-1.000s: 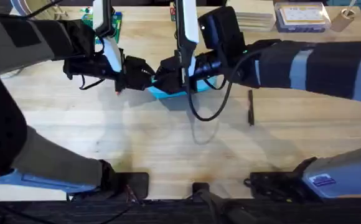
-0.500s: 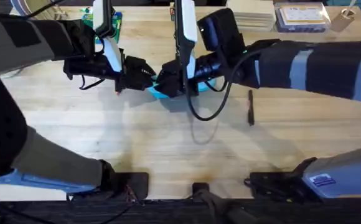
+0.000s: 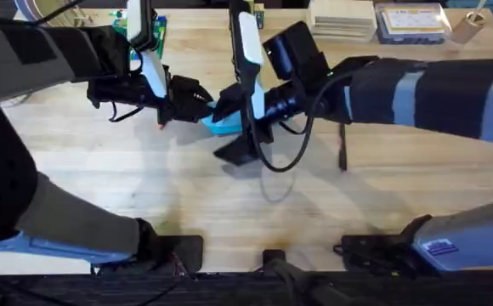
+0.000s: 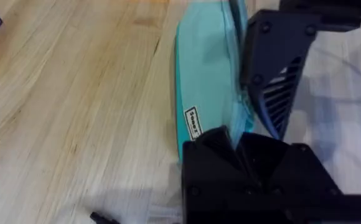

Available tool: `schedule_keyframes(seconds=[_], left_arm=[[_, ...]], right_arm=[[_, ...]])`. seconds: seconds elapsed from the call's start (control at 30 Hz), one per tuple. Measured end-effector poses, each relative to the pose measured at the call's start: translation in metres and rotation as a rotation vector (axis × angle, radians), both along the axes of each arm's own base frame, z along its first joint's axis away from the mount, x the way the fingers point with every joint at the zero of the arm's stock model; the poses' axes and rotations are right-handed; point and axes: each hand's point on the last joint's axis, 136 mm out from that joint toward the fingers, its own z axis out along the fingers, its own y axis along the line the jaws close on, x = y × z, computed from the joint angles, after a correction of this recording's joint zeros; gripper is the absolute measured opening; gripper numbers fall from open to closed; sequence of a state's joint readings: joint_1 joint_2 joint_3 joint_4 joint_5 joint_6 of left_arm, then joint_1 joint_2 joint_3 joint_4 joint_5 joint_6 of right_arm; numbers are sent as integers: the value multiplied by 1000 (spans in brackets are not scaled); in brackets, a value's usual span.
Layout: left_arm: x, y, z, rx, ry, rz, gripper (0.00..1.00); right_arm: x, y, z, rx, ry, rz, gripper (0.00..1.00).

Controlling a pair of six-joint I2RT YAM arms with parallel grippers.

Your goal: Unzip the bag, pick up the pens from the table one at a time and place them inside, then zip the bag closed.

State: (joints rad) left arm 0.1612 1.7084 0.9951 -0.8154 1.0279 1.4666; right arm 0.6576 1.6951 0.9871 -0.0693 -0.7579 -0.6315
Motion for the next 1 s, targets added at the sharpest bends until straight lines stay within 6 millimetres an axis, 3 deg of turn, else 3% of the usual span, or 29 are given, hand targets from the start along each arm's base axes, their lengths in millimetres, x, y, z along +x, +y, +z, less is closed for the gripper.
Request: schedule_keyframes(seconds=[0.03, 0.1, 0.4, 0.87, 1.0], left_arm=[[0, 0, 0, 1, 0, 0, 42], [0, 0, 0, 3, -3, 0, 42], [0, 0, 0, 1, 0, 0, 42], [0, 0, 0, 0, -1, 0, 43], [0, 0, 0, -1, 1, 0, 182]], right_arm=[[-4, 0, -1, -3, 13, 8, 909], [-10, -1, -2, -9, 40, 24, 996], [-14, -3, 4, -17, 99, -9, 998], [8, -38, 63, -84, -93, -265, 998], [9, -52, 74, -111, -137, -322, 998]])
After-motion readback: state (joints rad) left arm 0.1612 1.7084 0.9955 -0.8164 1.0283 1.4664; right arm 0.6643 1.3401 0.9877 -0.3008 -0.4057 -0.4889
